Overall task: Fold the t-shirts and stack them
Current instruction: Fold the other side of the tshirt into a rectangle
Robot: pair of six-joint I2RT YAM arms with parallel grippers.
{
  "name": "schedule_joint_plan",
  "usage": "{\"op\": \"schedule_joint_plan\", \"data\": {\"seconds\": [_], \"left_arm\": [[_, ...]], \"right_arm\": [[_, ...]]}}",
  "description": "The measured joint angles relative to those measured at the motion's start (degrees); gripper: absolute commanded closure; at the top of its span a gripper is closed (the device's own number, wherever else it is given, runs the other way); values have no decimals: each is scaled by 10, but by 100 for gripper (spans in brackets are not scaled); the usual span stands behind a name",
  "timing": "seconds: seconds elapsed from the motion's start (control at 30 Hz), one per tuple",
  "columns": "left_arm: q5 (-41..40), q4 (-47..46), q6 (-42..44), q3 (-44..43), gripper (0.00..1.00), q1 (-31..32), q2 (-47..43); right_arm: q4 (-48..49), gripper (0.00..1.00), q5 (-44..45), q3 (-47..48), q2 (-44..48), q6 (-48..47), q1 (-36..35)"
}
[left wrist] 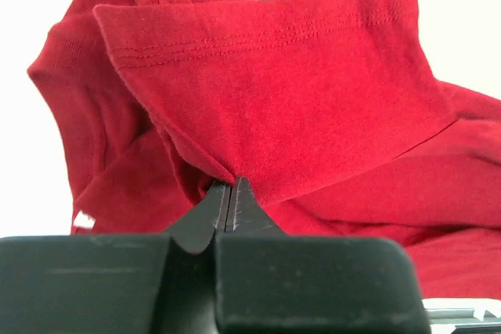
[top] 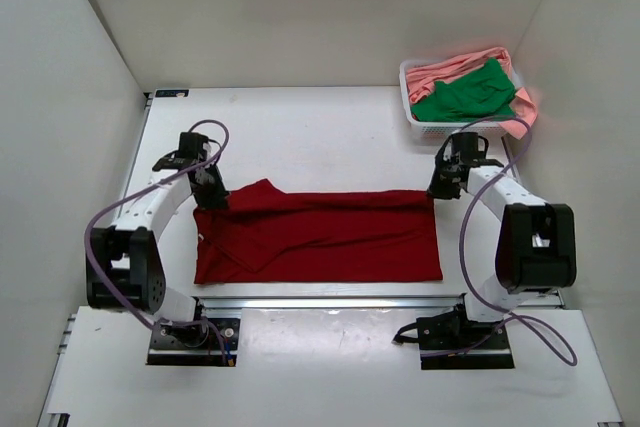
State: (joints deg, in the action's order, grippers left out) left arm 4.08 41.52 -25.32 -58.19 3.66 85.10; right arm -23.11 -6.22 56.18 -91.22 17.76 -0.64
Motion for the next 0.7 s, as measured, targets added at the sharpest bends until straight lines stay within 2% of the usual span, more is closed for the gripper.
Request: {"op": "schedule_joint_plan", "data": {"seconds": [0.27,0.7], "left_arm": [[-23,12,-2,53,100,15,-87],[-57,41,-19,100,100,14,-136]], "right_arm": [[11,100,-18,-65,67,-13,25],[17,99,-22,-147,128,-28,26]]}}
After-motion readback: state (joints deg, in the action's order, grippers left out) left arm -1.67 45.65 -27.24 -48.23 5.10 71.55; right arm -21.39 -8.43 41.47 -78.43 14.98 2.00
